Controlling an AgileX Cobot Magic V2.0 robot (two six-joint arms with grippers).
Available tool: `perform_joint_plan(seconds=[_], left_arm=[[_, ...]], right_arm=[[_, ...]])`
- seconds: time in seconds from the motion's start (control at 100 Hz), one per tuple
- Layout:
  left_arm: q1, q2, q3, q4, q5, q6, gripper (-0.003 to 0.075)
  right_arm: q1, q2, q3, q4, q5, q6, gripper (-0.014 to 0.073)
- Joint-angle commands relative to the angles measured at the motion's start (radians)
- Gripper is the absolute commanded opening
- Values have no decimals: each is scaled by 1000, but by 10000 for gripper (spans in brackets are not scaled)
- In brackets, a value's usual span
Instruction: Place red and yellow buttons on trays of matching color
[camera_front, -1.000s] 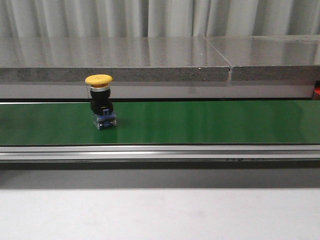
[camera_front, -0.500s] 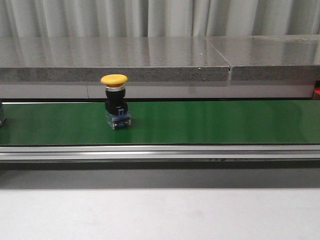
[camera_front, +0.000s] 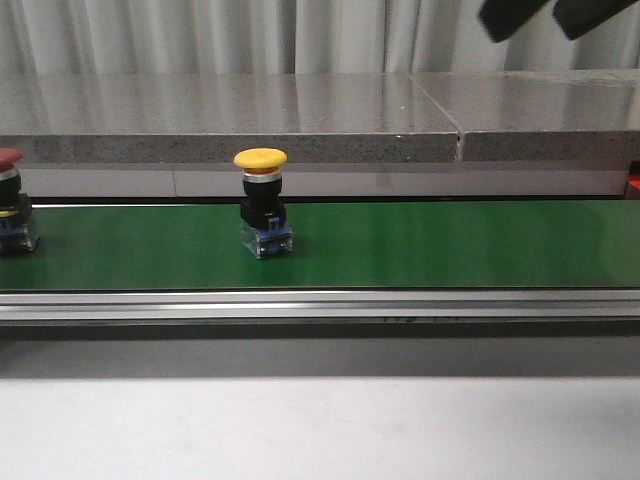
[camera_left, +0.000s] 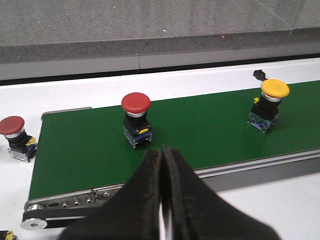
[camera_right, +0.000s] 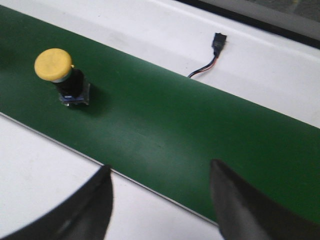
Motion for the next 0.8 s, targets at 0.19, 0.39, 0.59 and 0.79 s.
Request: perform_joint_plan(seconds=[0.19,0.39,0.59,0.79], left_arm=[[-9,9,-28,-21,-68,-3,-21],[-9,9,-28,-21,-68,-3,-21],[-9,9,-28,-21,-68,-3,-21],[-9,9,-28,-21,-68,-3,-21]], right_arm=[[72,204,-230,-12,79,-10,593],[84,345,-375,58,181,-123,593],[84,461,-489,190,254,-267,593],[79,546,-527,191,231,-268,593]])
